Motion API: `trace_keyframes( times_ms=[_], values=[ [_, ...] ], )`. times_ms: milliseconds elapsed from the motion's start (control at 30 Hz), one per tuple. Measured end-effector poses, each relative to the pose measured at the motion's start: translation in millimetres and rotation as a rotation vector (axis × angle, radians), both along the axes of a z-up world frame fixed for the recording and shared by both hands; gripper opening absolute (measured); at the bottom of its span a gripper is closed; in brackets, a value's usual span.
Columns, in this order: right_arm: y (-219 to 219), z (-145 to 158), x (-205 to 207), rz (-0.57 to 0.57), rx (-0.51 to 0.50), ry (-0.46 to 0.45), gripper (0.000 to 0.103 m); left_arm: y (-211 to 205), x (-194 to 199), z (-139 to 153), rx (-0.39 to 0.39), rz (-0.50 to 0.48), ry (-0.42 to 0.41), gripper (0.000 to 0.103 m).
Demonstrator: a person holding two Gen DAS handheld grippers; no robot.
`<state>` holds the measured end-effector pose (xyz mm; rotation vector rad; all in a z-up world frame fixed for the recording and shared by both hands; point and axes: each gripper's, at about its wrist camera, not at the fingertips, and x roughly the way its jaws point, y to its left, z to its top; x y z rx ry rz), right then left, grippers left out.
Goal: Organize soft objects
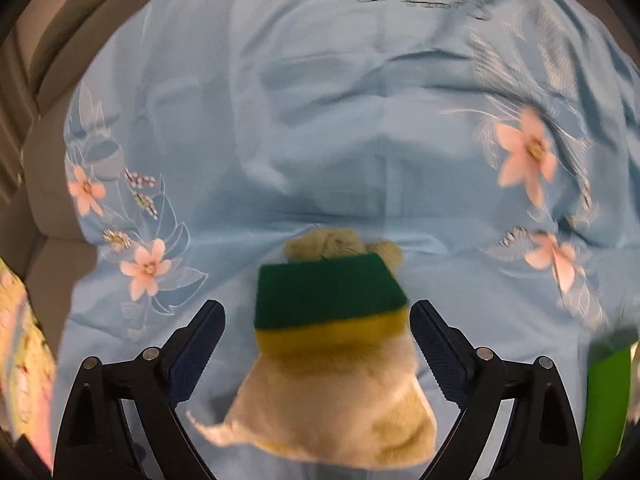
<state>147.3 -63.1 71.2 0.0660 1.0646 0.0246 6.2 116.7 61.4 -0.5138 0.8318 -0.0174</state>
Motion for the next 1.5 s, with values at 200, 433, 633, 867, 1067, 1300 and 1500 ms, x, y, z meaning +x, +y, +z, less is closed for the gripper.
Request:
trace_keyframes(
  times_ms=[200,433,633,867,1067,1300,1500],
  values=[
    [2.0,-29.9,12.7,-0.010,-0.025,0.029,0.072,1.9,2.6,0.9,-0.006,-0.004,0.007,0.088],
    [-17.1,-16.2,-12.5,0.010,0.052,-0.017,0.036,1.3,2.2,-1.8,0.008,0.005,0.018,0.088],
    [-41.2,25.8,-49.5,0.010,0.142,-0.073,0.033,-2.1,0.7,-0.2,0.021,-0.005,0.011,0.088],
    [-38.5,57.1,-137.4,0.078,0.032,-0.166,0.033,-5.3,-2.2,-0.3,0.035,-0.012,0.013,0.088],
    [-22.5,3.9,-182.0,0.184,-0.051,-0.019,0.033,-13.9,-3.4,-2.1,0.059,-0.027,0.020,0.088],
    [-46.2,-14.6,-184.0,0.117,0.151,0.046,0.085,-26.1,-9.2,-5.8,0.049,-0.083,0.036,0.088],
    [-89.2,3.3,-173.8,0.006,0.239,-0.052,0.085,-22.7,-16.6,-2.1,-0.036,-0.052,0.017,0.088]
  ],
)
